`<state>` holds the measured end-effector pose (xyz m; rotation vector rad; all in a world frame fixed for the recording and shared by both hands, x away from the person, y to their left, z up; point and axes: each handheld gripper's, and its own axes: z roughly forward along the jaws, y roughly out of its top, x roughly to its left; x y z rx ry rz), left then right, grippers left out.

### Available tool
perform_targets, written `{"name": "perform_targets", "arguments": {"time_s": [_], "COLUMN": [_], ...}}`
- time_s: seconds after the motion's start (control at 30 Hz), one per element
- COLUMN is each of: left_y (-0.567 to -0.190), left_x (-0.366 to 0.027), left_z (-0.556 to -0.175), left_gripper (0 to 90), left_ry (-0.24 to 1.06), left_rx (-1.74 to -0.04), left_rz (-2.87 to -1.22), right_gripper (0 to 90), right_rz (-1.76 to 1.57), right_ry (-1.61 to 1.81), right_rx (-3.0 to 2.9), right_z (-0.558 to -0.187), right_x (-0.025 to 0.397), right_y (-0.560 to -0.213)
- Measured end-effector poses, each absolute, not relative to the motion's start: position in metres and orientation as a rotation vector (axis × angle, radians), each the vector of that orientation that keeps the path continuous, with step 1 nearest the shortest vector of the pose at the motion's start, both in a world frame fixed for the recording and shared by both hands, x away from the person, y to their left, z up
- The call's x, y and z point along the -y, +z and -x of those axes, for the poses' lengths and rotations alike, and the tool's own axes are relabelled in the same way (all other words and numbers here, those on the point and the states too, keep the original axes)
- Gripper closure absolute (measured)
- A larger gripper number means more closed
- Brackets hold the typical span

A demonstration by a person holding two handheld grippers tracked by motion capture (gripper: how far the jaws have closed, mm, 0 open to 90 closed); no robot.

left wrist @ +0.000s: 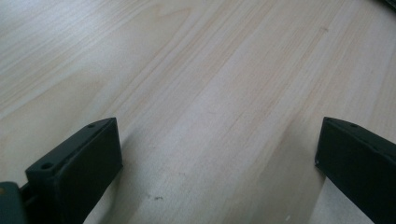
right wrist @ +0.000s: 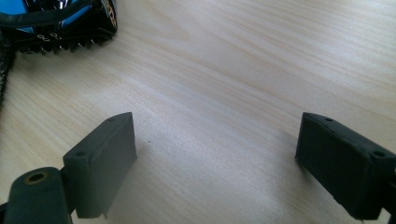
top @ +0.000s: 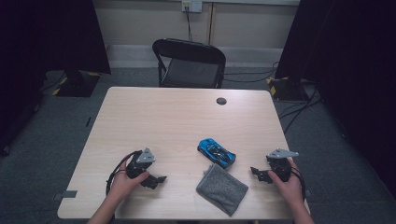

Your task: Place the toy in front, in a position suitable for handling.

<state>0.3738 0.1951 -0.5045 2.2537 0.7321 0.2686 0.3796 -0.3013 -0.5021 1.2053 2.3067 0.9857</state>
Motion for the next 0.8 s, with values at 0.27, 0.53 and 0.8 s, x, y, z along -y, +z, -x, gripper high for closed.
{"name": "perform_targets", "arguments": {"time_s": [0.27,0.53,0.8], "left_y": [-0.5041,-0.504,-0.4966], "left_x": [-0.1964,-0.1965,-0.1933], "left_z": [-0.3707,-0.3696,-0.3688], "left_gripper": [0.0,0.0,18.7], "left_ry": [0.26,0.256,0.254], "left_rx": [-0.71,-0.704,-0.703], "left_rz": [-2.263,-2.265,-2.277], "right_gripper": [12.2,12.2,11.8], "right_rz": [-1.183,-1.182,-1.182], "right_ry": [0.998,0.997,0.996], "right_rx": [-2.327,-2.325,-2.325], "right_z": [-0.3805,-0.38,-0.3804], "right_x": [0.305,0.3057,0.3053], "right_y": [-0.5018,-0.5019,-0.5021]}}
